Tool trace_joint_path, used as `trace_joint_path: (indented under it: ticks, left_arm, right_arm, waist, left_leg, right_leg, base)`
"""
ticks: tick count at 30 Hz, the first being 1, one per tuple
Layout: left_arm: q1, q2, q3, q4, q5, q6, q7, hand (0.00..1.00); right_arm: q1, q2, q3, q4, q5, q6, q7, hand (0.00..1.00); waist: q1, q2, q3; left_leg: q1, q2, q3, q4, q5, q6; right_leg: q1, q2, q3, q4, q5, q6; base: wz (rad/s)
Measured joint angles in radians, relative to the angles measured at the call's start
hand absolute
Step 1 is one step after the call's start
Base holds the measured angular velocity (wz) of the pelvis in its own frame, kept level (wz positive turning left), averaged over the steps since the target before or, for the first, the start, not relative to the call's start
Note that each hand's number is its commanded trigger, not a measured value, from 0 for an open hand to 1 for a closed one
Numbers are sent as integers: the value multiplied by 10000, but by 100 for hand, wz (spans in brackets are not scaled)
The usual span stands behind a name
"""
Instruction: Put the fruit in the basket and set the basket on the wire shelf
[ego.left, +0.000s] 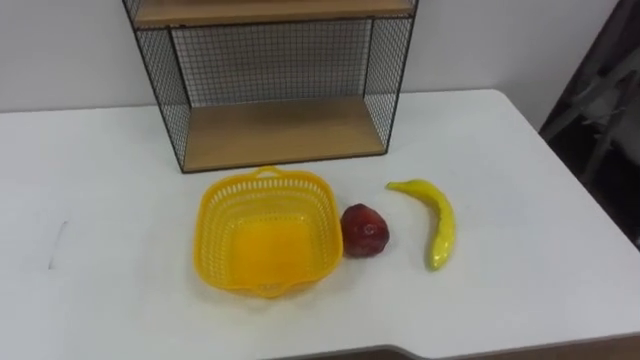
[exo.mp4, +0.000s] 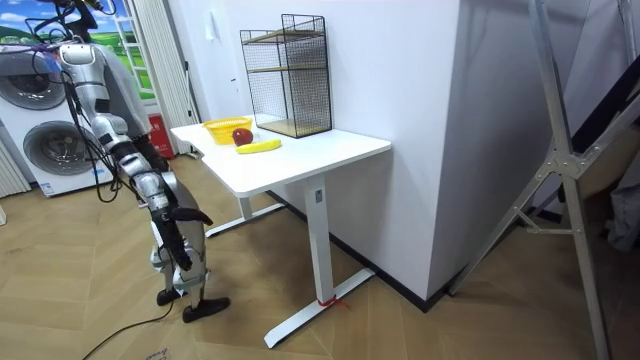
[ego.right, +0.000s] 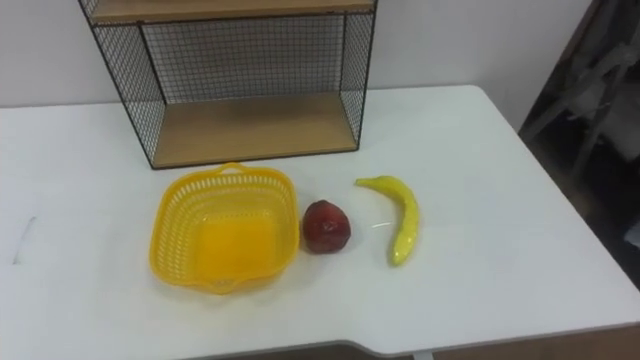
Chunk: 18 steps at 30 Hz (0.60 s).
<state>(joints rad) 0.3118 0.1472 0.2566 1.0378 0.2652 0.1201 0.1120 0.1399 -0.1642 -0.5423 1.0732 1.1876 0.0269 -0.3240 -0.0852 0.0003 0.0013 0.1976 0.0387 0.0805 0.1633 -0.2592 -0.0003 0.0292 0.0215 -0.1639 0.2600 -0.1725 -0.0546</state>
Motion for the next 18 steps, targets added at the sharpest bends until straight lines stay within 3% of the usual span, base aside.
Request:
trace_joint_path:
  ticks: [3,8,10,12,18]
  left_arm:
    - [25,20,7,-23,9,-133,2,0]
    - [237,-1,5,-220,19,-352,2,0]
    - [308,1,-53,-427,23,-449,2,0]
    - [286,38,-52,-472,44,-570,2,0]
    - [297,50,-88,-462,49,-712,1,0]
  right_arm:
    - [-39,-27,-177,-1403,132,-419,-1114,0]
    - [-98,-30,-558,-4008,-1071,-963,-3143,0]
    - [-117,-59,-590,-5679,-1905,-1288,-4182,0]
    - [-253,-195,-583,-6280,-2721,-1529,-4768,0]
    - [-413,-359,-375,-8159,-6650,-1811,-6303,0]
  waist:
    - [-54,-23,-14]
    - [-171,-53,-49]
    - [-173,-25,-42]
    - [-195,-33,-40]
    - [-81,-50,-10]
  left_leg:
    - [-91,-5,14,15,1,1]
    - [-180,-13,28,88,4,4]
    - [-379,-54,29,192,9,12]
    - [-457,-61,27,262,10,12]
    - [-479,-64,68,228,13,16]
  right_leg:
    - [-112,6,36,37,-3,6]
    - [-251,0,33,30,-13,22]
    - [-406,-31,81,146,-26,39]
    - [-449,-28,90,145,-25,40]
    - [-596,-27,167,193,-94,113]
  base:
    - [-1]
    - [0]
    - [-5]
    - [0]
    - [-5]
